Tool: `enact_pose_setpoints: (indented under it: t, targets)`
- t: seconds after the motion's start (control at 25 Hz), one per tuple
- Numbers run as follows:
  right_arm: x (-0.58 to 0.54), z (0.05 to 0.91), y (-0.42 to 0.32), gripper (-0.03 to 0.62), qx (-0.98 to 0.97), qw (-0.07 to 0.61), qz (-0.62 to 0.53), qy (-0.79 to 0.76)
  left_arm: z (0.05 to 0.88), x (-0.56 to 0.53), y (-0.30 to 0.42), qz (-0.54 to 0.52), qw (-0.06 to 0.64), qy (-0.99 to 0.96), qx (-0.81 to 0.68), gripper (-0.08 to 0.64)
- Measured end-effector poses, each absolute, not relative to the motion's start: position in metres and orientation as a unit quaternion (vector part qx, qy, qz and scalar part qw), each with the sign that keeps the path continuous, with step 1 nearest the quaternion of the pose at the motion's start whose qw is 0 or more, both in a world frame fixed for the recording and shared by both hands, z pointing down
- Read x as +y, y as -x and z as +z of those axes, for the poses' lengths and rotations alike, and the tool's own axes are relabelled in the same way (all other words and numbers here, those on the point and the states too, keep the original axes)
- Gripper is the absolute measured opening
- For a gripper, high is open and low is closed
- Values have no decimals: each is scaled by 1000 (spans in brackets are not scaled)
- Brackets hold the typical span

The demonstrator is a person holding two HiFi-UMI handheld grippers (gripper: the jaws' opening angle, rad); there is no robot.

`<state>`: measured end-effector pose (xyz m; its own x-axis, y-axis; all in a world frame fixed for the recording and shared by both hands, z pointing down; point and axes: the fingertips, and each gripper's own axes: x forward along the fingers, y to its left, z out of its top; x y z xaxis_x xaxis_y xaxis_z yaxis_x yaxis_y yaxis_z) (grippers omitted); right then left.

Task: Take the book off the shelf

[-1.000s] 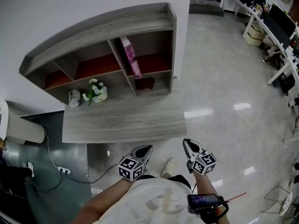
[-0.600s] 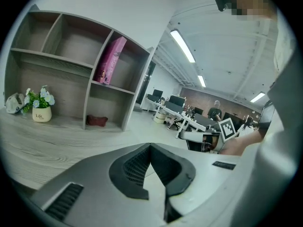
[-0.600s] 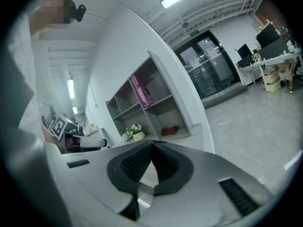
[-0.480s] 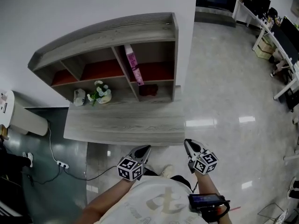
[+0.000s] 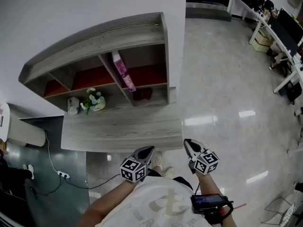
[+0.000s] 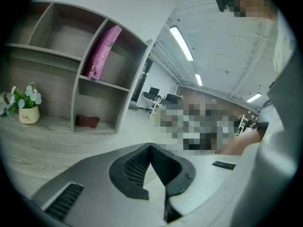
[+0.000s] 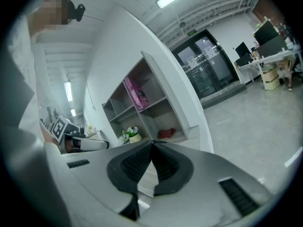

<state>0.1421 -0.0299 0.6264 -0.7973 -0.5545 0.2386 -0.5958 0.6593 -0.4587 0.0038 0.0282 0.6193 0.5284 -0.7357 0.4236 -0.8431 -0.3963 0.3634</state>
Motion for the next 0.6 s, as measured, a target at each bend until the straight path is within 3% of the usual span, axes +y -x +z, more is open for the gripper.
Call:
enact_pose_setpoints:
  t: [0.6]
  targets:
    - [-113, 600, -117, 3, -908, 53, 231, -347, 599, -78, 30, 62, 254, -852, -454, 2]
